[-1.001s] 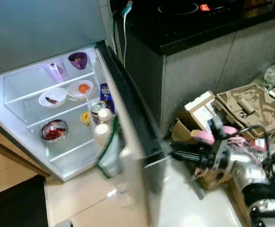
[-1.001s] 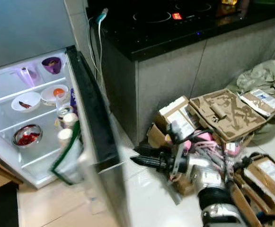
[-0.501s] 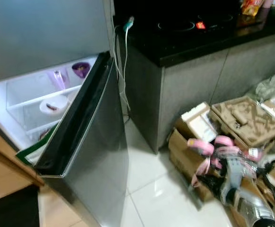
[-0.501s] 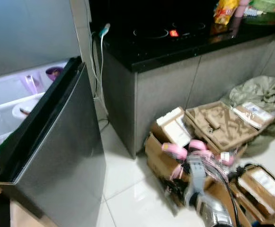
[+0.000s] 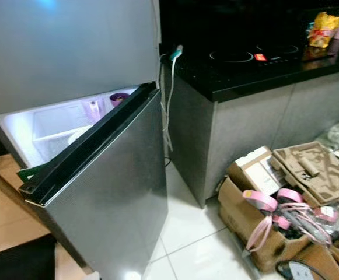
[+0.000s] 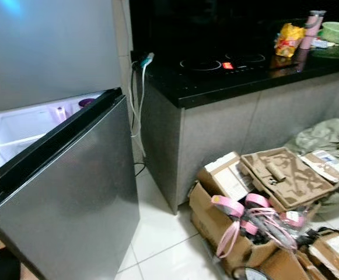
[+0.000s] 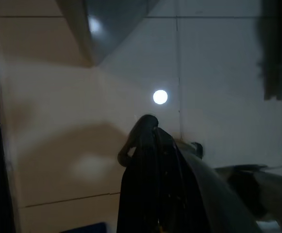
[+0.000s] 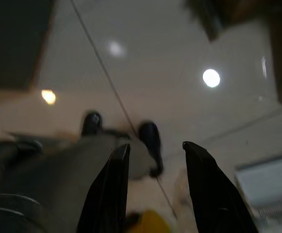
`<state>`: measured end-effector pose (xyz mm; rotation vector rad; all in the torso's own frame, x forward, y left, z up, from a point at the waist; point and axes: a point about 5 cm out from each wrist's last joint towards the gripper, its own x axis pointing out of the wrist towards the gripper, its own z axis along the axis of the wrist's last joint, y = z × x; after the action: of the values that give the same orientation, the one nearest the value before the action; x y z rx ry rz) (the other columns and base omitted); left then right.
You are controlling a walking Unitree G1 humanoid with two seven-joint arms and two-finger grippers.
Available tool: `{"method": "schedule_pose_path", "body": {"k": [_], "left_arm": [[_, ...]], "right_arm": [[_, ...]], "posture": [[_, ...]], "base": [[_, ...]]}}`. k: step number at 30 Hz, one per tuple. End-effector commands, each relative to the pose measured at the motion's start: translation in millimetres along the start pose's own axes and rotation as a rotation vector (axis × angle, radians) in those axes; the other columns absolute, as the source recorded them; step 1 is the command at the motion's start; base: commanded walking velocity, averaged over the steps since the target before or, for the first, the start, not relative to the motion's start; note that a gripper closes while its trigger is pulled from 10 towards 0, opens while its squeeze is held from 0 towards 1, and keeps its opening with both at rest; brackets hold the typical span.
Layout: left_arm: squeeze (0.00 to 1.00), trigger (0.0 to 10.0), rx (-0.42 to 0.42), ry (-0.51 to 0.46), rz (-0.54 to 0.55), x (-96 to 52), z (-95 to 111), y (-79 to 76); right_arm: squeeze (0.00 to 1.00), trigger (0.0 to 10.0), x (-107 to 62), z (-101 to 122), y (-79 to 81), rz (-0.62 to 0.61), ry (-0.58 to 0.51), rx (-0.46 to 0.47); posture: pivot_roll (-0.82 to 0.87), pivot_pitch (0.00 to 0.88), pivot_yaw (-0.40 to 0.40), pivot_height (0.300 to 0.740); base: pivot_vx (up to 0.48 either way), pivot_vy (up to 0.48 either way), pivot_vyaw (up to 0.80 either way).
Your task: Restocking fridge
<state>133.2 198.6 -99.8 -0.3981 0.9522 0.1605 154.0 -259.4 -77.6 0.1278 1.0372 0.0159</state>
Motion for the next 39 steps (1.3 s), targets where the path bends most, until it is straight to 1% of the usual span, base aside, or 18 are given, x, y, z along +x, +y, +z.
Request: {"method": "schedule_pose_path", "body": {"k": [1, 6, 8, 14, 18, 25, 39], "left_arm": [[0.0, 10.0, 0.005, 0.005, 0.002, 0.9, 0.9, -1.5], [0.0, 10.0, 0.015, 0.002, 0.004, 1.3, 1.5, -2.3], [0.0, 10.0, 0.021, 0.001, 0.002, 1.3, 1.7, -2.7], [0.0, 10.0, 0.026, 0.002, 0.002, 1.3, 1.6, -2.6], [0.0, 10.0, 0.046, 0.014, 0.002, 0.8, -0.7, -2.2], [0.0, 10.0, 0.051, 0.021, 0.0, 0.3, -2.9, -2.1], [0.0, 10.0, 0.052, 0.027, 0.002, -0.2, -4.1, -1.2]], "right_arm": [[0.0, 10.0, 1.4, 3.5, 2.0, -0.005, -0.004, -0.017], [0.0, 10.0, 2.4, 7.4, 2.7, -0.014, -0.01, -0.024], [0.0, 10.0, 4.3, 10.6, 6.6, -0.01, -0.015, -0.03], [0.0, 10.0, 5.6, 11.8, 9.7, -0.005, -0.017, -0.036], [0.0, 10.0, 7.4, 6.9, 15.7, 0.009, -0.004, -0.048], [0.0, 10.0, 7.1, 0.2, 16.9, 0.012, 0.014, -0.048], [0.0, 10.0, 7.8, 0.2, 19.5, 0.029, 0.013, -0.05]], "posture": [[-0.12, 0.0, 0.011, 0.74], [-0.12, 0.0, 0.01, 0.74], [-0.12, 0.0, 0.012, 0.74], [-0.12, 0.0, 0.016, 0.74], [-0.12, 0.0, 0.016, 0.74], [-0.11, 0.0, 0.023, 0.74], [-0.11, 0.0, 0.022, 0.74]], "base": [[0.0, 0.0, 0.72], [0.0, 0.0, 0.72], [0.0, 0.0, 0.72], [0.0, 0.0, 0.72], [0.0, 0.0, 0.72], [0.0, 0.0, 0.72], [0.0, 0.0, 0.72]]}}
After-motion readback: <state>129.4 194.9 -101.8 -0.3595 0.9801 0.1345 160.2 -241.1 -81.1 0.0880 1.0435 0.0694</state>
